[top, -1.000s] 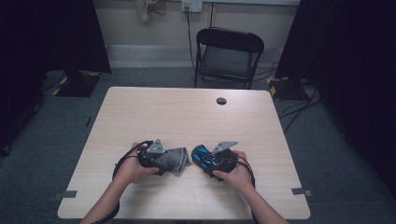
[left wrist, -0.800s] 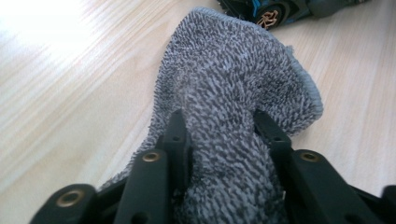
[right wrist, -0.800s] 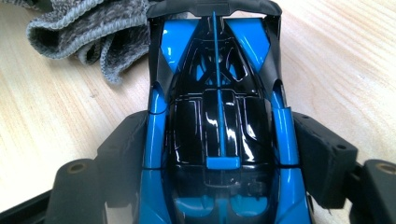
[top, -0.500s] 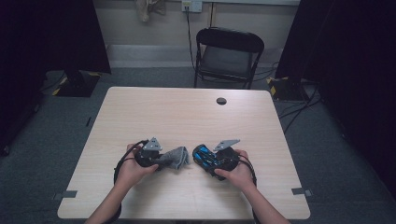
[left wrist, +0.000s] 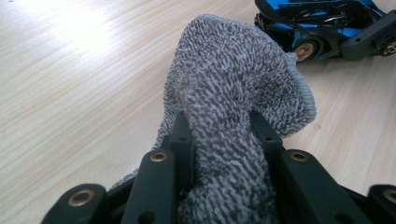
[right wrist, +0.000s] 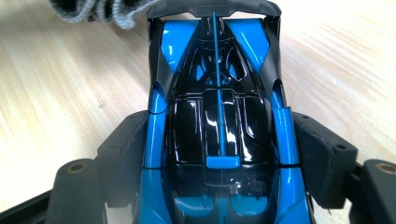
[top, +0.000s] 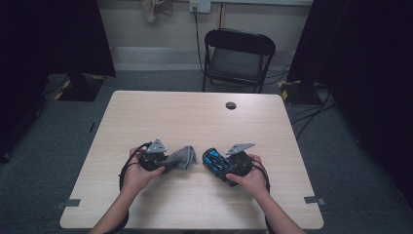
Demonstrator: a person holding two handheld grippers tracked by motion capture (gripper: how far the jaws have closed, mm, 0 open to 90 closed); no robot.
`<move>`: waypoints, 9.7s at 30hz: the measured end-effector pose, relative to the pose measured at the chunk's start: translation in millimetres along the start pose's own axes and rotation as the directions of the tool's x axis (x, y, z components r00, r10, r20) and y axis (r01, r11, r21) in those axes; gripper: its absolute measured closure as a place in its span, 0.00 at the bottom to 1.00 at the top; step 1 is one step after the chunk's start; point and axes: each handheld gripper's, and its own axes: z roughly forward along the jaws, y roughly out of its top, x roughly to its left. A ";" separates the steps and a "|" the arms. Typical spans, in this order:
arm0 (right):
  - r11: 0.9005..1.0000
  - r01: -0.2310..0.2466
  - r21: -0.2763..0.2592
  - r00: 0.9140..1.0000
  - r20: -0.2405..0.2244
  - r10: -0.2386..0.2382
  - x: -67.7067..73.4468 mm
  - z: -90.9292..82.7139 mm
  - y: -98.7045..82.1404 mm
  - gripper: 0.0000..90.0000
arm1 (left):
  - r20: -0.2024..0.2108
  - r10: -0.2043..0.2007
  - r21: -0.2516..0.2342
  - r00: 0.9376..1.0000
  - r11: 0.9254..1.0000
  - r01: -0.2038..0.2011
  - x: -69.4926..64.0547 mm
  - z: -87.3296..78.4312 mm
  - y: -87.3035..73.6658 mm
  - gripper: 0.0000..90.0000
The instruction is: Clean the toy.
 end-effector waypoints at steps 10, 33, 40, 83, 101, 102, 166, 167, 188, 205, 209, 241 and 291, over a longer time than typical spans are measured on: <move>1.000 -0.002 -0.031 1.000 -0.011 0.002 1.4 -7.4 9.8 0.29 | -0.050 -0.058 -0.025 0.997 0.998 0.057 5.4 3.7 7.7 0.76; 0.994 -0.016 -0.107 1.000 -0.026 0.013 11.4 -16.6 47.3 0.29 | 0.097 -0.020 -0.047 0.995 0.999 0.025 -34.4 35.2 26.3 0.76; 0.994 -0.026 -0.108 1.000 -0.018 0.025 10.2 -13.1 49.9 0.29 | 0.157 0.005 -0.043 0.988 0.999 0.002 -48.8 42.4 27.5 0.76; 0.992 -0.033 -0.119 0.999 -0.012 0.031 12.0 -11.8 58.2 0.29 | -0.042 -0.081 -0.092 0.996 0.993 0.077 -6.1 27.5 31.9 0.76; 0.992 -0.044 -0.119 0.999 0.007 0.045 7.9 -10.6 56.9 0.29 | 0.046 -0.025 -0.080 0.999 0.996 0.028 -30.1 39.6 35.7 0.76; 0.992 -0.042 -0.121 0.999 0.008 0.044 7.9 -10.4 57.1 0.29 | 0.055 -0.024 -0.082 0.998 0.996 0.028 -31.9 39.9 35.5 0.76; 0.986 -0.044 -0.163 0.998 0.026 0.049 8.9 -19.9 65.4 0.29 | -0.011 -0.036 -0.063 0.999 0.997 0.035 -9.5 29.4 42.3 0.76; 0.985 -0.044 -0.164 0.998 0.025 0.049 9.0 -19.9 65.1 0.29 | -0.012 -0.043 -0.067 0.999 0.997 0.042 -8.3 29.1 42.5 0.76; 0.989 -0.046 -0.142 0.998 0.032 0.051 8.3 -11.4 60.8 0.29 | 0.029 -0.010 -0.056 1.000 0.998 0.012 -23.4 36.4 45.1 0.76; 0.989 -0.033 -0.142 0.998 0.042 0.039 10.4 -12.8 65.1 0.29 | 0.036 0.030 -0.045 0.999 0.999 -0.028 -32.7 36.6 49.6 0.76; 0.987 -0.035 -0.154 0.998 0.053 0.044 9.3 -13.7 66.4 0.29 | 0.071 0.040 -0.056 0.997 0.998 -0.036 -40.0 37.8 51.4 0.76; 0.985 -0.061 -0.163 0.996 0.061 0.072 1.8 -16.2 67.4 0.29 | 0.193 0.069 -0.014 0.979 0.998 -0.068 -73.9 56.2 43.5 0.76; 0.987 -0.056 -0.147 0.997 0.044 0.063 7.6 -11.2 57.1 0.29 | 0.037 -0.026 -0.059 0.999 0.998 0.028 -26.9 40.0 43.3 0.76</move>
